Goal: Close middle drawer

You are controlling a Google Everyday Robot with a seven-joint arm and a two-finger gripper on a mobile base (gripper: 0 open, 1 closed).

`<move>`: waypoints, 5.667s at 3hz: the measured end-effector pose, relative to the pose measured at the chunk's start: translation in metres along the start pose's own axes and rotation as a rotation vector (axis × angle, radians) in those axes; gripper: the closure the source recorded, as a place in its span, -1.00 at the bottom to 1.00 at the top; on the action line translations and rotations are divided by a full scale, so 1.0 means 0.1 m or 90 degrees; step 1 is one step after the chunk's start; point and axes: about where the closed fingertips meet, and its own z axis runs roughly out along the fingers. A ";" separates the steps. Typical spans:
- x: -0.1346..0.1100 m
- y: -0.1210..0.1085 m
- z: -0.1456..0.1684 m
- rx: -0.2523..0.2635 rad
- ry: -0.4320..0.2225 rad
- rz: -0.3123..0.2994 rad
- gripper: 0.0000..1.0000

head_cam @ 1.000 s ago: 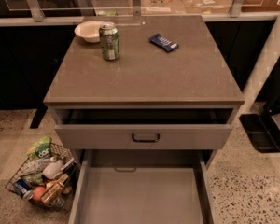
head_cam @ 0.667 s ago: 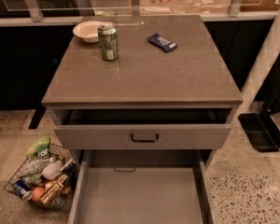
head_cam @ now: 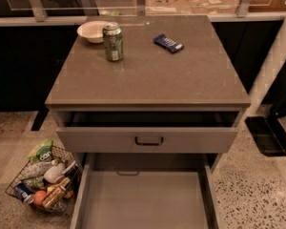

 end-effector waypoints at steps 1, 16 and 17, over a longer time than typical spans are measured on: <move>0.00 -0.13 0.01 0.013 0.020 -0.011 1.00; 1.92 -2.26 0.64 0.117 0.229 0.083 0.99; 1.92 -2.26 0.65 0.116 0.229 0.083 0.55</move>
Offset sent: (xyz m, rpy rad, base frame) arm 0.0791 0.0413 0.0173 -0.2138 -0.2606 -0.0210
